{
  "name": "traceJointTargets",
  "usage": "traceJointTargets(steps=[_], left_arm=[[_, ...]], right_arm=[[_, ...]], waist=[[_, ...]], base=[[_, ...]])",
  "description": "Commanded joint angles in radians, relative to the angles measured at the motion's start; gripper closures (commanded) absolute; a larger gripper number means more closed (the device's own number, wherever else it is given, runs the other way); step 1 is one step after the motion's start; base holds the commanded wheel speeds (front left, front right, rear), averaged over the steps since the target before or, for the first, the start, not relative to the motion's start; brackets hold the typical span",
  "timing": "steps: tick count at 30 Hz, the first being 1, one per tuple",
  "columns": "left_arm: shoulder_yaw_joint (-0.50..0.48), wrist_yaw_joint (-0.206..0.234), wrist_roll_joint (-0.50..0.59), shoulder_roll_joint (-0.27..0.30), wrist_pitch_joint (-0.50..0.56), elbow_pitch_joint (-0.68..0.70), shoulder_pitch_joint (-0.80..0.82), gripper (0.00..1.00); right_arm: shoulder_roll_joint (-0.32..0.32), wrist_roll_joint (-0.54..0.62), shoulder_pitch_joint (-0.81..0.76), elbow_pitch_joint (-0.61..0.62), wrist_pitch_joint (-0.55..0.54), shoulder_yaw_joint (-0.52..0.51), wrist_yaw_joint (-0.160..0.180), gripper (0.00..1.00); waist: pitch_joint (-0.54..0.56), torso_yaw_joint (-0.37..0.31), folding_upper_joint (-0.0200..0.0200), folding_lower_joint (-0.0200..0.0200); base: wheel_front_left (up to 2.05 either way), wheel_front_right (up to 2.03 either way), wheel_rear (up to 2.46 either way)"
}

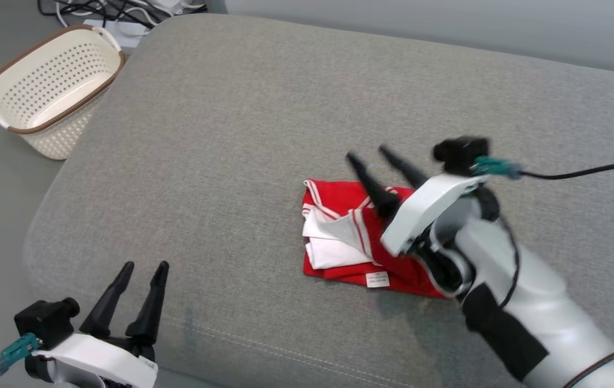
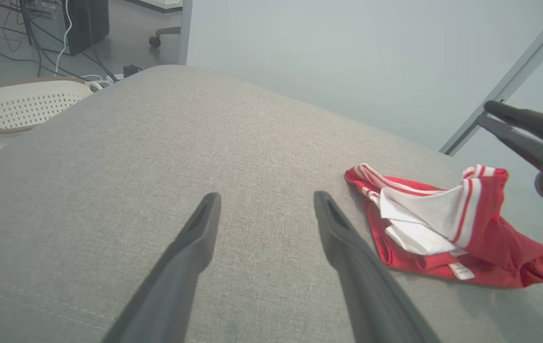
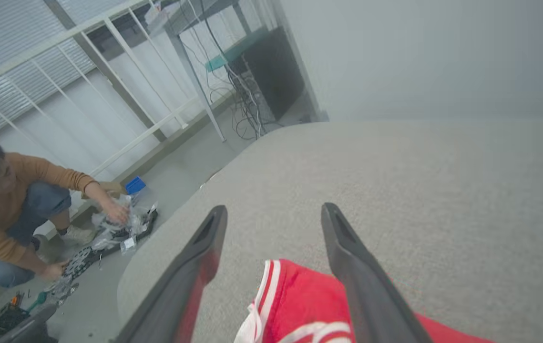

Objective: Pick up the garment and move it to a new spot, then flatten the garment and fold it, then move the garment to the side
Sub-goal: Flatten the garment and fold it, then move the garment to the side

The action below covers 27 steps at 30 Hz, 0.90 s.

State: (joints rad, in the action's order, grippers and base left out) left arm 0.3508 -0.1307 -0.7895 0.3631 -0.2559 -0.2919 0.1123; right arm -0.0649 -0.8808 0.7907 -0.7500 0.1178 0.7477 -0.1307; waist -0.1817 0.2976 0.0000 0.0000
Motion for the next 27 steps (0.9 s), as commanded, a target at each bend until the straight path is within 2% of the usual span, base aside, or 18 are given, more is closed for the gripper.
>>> traceJointTargets(steps=[1, 2, 8, 16, 27], left_arm=[[-0.057, 0.0, 0.013, 0.023, -0.006, 0.024, 0.031, 0.0], [-0.057, 0.0, 0.013, 0.023, -0.006, 0.024, 0.031, 0.0], [-0.079, 0.0, 0.036, 0.014, -0.006, 0.049, 0.013, 0.0], [-0.073, 0.0, 0.039, 0.014, -0.006, 0.055, 0.0, 0.0], [-0.055, 0.0, 0.038, 0.016, -0.006, 0.028, -0.021, 0.0]], right_arm=[[0.015, -0.002, 0.034, -0.015, 0.074, -0.047, 0.0, 0.0], [0.015, -0.002, 0.034, -0.015, 0.074, -0.047, 0.0, 0.0], [0.015, 0.102, 0.007, -0.183, 0.139, -0.222, 0.0, 0.0], [0.015, 0.22, -0.134, -0.203, 0.144, -0.339, 0.0, 0.0], [0.015, 0.143, -0.236, -0.203, 0.136, -0.294, 0.0, 0.0]], waist=[[0.01, -0.027, 0.0, 0.0], [0.01, -0.027, 0.0, 0.0], [0.017, -0.081, 0.0, 0.0], [0.02, -0.104, 0.0, 0.0], [0.04, -0.082, 0.0, 0.0]], base=[[0.0, 0.0, 0.0], [0.0, 0.0, 0.0], [0.0, 0.0, 0.0], [0.0, 0.0, 0.0], [0.0, 0.0, 0.0]])
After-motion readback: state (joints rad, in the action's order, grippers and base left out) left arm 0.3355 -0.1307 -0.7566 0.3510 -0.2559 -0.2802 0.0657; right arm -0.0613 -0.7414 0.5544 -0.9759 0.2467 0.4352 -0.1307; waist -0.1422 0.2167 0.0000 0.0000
